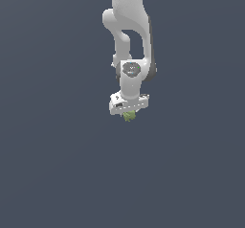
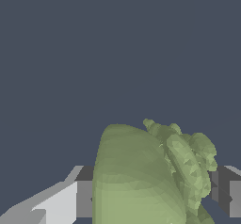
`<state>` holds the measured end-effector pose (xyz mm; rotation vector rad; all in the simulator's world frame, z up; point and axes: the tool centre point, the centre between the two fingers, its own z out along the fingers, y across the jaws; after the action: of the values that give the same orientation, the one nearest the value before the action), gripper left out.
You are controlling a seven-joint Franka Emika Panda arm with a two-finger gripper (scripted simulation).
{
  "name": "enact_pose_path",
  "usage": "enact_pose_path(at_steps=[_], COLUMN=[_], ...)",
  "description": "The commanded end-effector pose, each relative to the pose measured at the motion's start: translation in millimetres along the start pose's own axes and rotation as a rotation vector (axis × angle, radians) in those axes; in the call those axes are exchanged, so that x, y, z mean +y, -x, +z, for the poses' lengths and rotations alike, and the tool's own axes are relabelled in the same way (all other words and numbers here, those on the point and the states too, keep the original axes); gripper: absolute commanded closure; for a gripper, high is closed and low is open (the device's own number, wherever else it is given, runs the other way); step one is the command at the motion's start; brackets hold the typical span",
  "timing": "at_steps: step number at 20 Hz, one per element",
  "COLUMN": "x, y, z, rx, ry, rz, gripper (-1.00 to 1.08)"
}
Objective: Pick up the object and move it to a goal position.
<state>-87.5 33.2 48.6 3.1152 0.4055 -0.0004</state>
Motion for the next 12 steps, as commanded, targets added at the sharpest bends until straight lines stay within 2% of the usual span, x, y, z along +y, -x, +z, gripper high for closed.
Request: enact_pose_path(at_steps=[1, 12], x=[3, 32], y=[1, 12], z=[-5, -68], rx=[0.001, 0.001], ry=[0.0, 0.0], rz=[0.0, 0.0], gripper=[1.08, 1.08])
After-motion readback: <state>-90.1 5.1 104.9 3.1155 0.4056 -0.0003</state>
